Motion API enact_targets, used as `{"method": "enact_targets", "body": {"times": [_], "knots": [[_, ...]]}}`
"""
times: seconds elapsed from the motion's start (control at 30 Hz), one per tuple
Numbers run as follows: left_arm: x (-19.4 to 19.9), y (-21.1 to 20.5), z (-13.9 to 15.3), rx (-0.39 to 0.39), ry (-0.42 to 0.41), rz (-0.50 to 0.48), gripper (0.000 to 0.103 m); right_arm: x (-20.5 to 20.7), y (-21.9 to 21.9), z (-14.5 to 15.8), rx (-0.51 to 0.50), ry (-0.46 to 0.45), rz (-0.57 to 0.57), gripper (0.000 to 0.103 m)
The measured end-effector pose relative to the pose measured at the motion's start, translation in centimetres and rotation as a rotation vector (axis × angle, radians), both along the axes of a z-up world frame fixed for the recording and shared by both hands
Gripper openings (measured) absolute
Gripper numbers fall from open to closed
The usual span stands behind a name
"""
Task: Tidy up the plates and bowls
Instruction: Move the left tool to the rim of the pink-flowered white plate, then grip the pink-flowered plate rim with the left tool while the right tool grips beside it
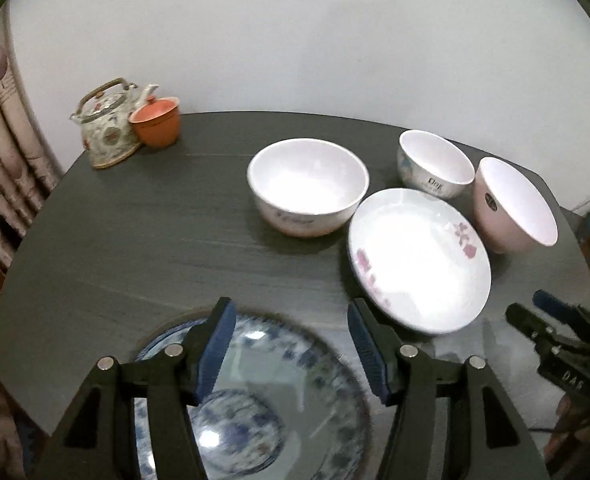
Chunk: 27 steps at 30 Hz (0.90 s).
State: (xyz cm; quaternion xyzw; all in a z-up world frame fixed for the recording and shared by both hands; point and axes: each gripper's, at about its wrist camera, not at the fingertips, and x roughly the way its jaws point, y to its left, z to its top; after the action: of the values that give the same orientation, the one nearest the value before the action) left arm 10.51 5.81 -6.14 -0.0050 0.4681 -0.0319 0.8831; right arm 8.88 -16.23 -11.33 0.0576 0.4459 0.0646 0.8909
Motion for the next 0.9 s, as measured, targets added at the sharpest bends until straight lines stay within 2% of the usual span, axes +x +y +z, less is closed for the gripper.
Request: {"method": "enact_targets", "body": {"times": [0.3,0.67,0.9], "knots": [[4.3,-3.2,-2.5,-0.075,0.084,-0.01,0.06,3.4,-0.9,-1.3,0.058,0.019,0.017,0.067],[7.5,-4.4,-5.5,-0.121,0.181,0.007,0.06,6.3,-1.6,-3.7,0.1,0.067,-0.009,0.061],[8.6,-5.1,-6.4,-0.117,0.194,0.006,0.06,7.4,-1.8,-4.6,0.105,0.084,-0.004,0.057]]}}
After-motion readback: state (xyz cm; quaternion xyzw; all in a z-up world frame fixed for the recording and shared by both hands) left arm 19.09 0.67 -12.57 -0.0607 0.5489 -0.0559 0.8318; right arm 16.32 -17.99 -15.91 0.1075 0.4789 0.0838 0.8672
